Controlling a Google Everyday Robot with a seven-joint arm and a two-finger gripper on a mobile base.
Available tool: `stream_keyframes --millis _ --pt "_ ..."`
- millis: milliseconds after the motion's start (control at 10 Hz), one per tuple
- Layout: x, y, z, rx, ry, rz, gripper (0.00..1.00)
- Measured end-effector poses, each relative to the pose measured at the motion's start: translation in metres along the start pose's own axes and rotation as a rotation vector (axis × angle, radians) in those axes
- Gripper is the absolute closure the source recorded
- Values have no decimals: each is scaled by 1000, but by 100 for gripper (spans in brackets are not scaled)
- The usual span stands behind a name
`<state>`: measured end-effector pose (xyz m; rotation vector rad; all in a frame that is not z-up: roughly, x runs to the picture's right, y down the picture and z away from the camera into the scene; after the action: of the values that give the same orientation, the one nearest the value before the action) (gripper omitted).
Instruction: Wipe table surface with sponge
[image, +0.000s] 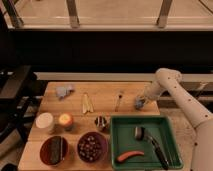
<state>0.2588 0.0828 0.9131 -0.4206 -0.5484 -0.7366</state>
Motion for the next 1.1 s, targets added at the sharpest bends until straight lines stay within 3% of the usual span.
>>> stream_keyframes --millis 200,500,800,1100 --pt "10 -18 6 9 -1 -29 100" --pt "0 -47 23 27 -40 -91 100" --pt "-18 -40 25 37 -72 -102 100" --pt "-39 -18 10 43 -70 -74 100"
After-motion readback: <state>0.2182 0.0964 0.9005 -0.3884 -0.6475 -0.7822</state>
